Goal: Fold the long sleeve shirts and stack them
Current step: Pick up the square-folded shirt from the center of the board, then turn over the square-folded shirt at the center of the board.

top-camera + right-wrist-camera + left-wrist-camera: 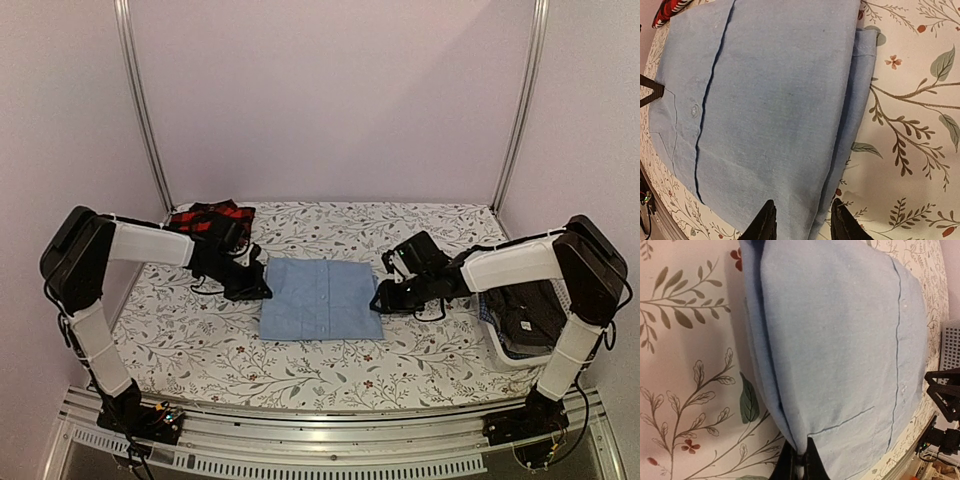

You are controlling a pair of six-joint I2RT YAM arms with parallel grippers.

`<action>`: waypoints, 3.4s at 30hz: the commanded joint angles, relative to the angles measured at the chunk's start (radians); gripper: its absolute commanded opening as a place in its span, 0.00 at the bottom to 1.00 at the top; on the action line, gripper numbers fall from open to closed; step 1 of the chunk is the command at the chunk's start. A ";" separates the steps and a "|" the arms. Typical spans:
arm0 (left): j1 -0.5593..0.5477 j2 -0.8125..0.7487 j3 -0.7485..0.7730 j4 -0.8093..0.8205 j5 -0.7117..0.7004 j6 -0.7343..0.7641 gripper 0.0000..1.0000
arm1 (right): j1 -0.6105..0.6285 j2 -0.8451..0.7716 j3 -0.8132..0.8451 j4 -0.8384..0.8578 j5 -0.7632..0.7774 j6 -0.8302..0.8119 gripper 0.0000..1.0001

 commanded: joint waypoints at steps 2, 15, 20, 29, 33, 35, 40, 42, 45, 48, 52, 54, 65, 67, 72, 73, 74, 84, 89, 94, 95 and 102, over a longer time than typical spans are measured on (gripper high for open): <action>0.023 -0.070 -0.008 -0.081 -0.005 0.049 0.00 | -0.003 -0.041 0.033 -0.023 0.018 -0.008 0.36; 0.100 -0.181 0.063 -0.291 0.014 0.203 0.00 | 0.040 0.100 0.220 -0.006 -0.021 0.001 0.13; 0.120 -0.194 0.087 -0.342 0.029 0.240 0.00 | 0.050 0.223 0.308 0.006 -0.048 0.006 0.11; 0.144 -0.230 0.148 -0.410 0.045 0.287 0.00 | 0.076 0.371 0.352 0.000 -0.075 0.039 0.09; 0.145 -0.252 0.200 -0.432 0.052 0.289 0.00 | 0.100 0.400 0.383 0.014 -0.092 0.060 0.09; 0.146 -0.261 0.236 -0.447 0.064 0.291 0.00 | 0.114 0.422 0.403 0.036 -0.105 0.078 0.09; 0.146 -0.284 0.334 -0.451 0.108 0.288 0.00 | 0.142 0.511 0.497 0.110 -0.160 0.141 0.08; 0.146 -0.281 0.363 -0.451 0.130 0.282 0.00 | 0.149 0.550 0.555 0.157 -0.175 0.169 0.09; 0.146 -0.278 0.390 -0.440 0.165 0.271 0.00 | 0.153 0.630 0.655 0.200 -0.190 0.204 0.09; 0.144 -0.271 0.415 -0.423 0.196 0.262 0.00 | 0.155 0.715 0.759 0.234 -0.219 0.242 0.09; 0.146 -0.248 0.447 -0.409 0.205 0.256 0.00 | 0.155 0.805 0.869 0.286 -0.257 0.301 0.10; 0.146 -0.240 0.451 -0.404 0.213 0.253 0.00 | 0.155 0.837 0.905 0.294 -0.270 0.316 0.11; 0.165 -0.223 0.458 -0.425 0.172 0.286 0.00 | 0.142 0.777 0.899 0.240 -0.302 0.240 0.18; 0.165 -0.218 0.465 -0.431 0.166 0.293 0.00 | 0.136 0.751 0.898 0.205 -0.290 0.212 0.20; 0.176 -0.192 0.471 -0.448 0.146 0.317 0.00 | 0.103 0.714 0.971 0.035 -0.302 0.111 0.21; 0.179 -0.187 0.471 -0.450 0.144 0.322 0.00 | 0.098 0.701 0.963 0.021 -0.296 0.091 0.22; 0.180 -0.182 0.472 -0.452 0.145 0.327 0.00 | 0.093 0.684 0.959 0.002 -0.298 0.081 0.22; 0.199 -0.139 0.488 -0.474 0.103 0.334 0.00 | 0.070 0.633 0.963 -0.175 -0.247 -0.030 0.16; 0.225 -0.141 0.498 -0.492 0.098 0.339 0.00 | 0.070 0.641 0.931 -0.175 -0.220 -0.037 0.16; 0.234 -0.141 0.549 -0.528 0.116 0.357 0.00 | 0.092 0.717 0.987 -0.135 -0.248 0.002 0.16; 0.235 -0.139 0.557 -0.536 0.121 0.358 0.00 | 0.099 0.746 1.010 -0.128 -0.249 0.013 0.16; 0.239 -0.116 0.640 -0.553 0.164 0.353 0.00 | 0.164 0.869 1.133 0.000 -0.256 0.148 0.16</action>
